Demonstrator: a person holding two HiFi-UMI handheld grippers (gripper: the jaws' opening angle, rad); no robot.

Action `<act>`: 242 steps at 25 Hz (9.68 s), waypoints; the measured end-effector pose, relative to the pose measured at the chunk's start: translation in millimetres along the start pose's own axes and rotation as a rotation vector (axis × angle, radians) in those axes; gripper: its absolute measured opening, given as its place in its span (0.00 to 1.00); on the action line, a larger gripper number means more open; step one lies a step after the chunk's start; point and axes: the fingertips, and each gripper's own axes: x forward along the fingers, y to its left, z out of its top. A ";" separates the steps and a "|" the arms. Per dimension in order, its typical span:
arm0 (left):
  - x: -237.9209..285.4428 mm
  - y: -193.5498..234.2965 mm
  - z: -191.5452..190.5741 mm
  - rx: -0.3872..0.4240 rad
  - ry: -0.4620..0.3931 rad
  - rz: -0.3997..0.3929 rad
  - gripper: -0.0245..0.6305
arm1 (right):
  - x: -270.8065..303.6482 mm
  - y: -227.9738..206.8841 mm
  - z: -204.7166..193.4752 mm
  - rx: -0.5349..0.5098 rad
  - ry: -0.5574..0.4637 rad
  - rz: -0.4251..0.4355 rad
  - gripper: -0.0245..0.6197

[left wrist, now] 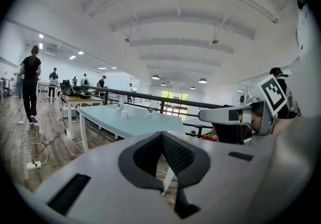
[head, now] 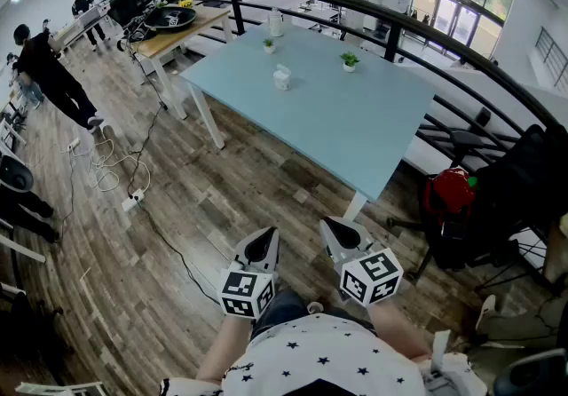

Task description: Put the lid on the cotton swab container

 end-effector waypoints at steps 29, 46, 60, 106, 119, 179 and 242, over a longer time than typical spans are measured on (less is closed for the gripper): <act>11.5 5.7 -0.1 -0.028 0.025 -0.020 0.20 | 15.5 -12.0 -10.2 -0.032 0.038 -0.021 0.07; 117.6 132.9 40.5 0.003 0.036 -0.039 0.29 | 171.0 -65.8 26.3 -0.007 0.042 -0.045 0.22; 200.5 239.7 100.0 0.030 0.055 -0.120 0.29 | 299.0 -91.1 73.2 0.023 0.038 -0.108 0.29; 440.5 391.6 151.4 0.058 0.118 -0.224 0.33 | 523.5 -276.6 145.2 0.059 0.007 -0.284 0.30; 531.3 392.4 136.7 0.114 0.210 -0.330 0.41 | 569.0 -348.5 141.7 0.118 0.048 -0.338 0.30; 669.8 367.1 40.5 0.379 0.466 -0.370 0.52 | 623.8 -425.4 69.7 0.283 0.249 -0.325 0.30; 461.3 376.0 120.2 0.127 0.109 -0.318 0.33 | 509.3 -257.6 77.3 0.043 0.033 -0.439 0.05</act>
